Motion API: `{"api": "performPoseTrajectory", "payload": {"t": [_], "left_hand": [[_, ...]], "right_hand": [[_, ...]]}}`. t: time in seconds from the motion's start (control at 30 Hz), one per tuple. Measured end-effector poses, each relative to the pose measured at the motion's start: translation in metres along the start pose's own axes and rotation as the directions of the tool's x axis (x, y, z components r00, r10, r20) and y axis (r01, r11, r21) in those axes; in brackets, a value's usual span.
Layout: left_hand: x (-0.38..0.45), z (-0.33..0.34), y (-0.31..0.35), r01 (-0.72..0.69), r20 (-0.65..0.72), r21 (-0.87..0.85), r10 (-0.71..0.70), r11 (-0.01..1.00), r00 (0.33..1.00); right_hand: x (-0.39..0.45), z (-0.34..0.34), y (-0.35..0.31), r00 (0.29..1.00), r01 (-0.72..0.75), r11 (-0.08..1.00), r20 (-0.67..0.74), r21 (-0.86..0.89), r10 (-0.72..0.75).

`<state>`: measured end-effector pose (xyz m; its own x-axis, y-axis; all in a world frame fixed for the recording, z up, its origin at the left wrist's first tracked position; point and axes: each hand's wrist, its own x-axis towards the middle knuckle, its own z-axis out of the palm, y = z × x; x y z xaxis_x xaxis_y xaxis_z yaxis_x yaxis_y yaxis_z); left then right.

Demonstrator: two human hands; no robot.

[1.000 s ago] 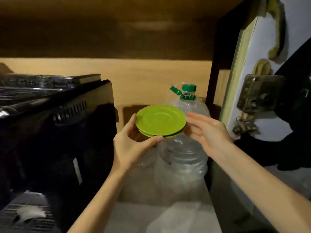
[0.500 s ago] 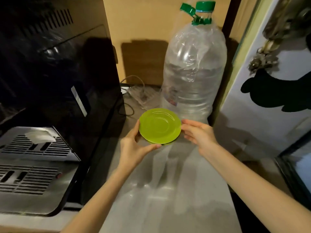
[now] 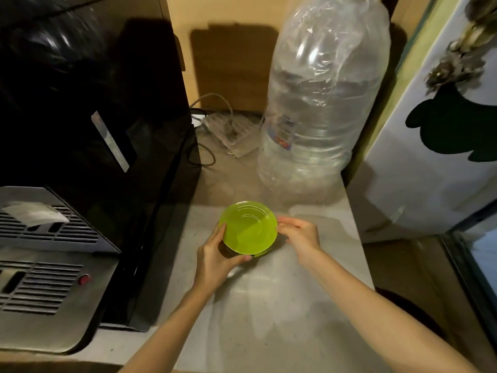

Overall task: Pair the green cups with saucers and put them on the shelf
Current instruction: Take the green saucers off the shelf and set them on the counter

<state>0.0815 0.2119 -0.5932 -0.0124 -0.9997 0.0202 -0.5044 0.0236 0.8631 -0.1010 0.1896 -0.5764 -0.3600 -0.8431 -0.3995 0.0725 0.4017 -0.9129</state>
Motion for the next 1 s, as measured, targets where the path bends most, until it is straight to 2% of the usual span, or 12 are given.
{"api": "performPoseTrajectory", "payload": {"t": [0.17,0.63,0.83,1.0], "left_hand": [[0.005,0.002,-0.011,0.056,0.012,0.052,-0.057,0.997,0.998],[0.013,0.003,-0.02,0.016,0.013,0.21,-0.019,0.978,1.0],[0.011,-0.001,-0.023,-0.005,0.029,0.28,-0.003,0.96,1.0],[0.014,-0.007,-0.017,-0.034,0.128,0.329,-0.009,0.944,0.992]], "right_hand": [[0.011,0.006,0.007,0.999,-0.034,0.999,0.003,-0.035,0.034],[0.025,0.009,0.015,1.0,-0.019,0.991,0.006,-0.134,0.02],[0.024,0.005,0.013,0.998,0.007,0.983,0.07,-0.184,0.006],[0.023,-0.001,-0.005,0.974,-0.078,0.955,0.18,-0.284,0.134]]}}
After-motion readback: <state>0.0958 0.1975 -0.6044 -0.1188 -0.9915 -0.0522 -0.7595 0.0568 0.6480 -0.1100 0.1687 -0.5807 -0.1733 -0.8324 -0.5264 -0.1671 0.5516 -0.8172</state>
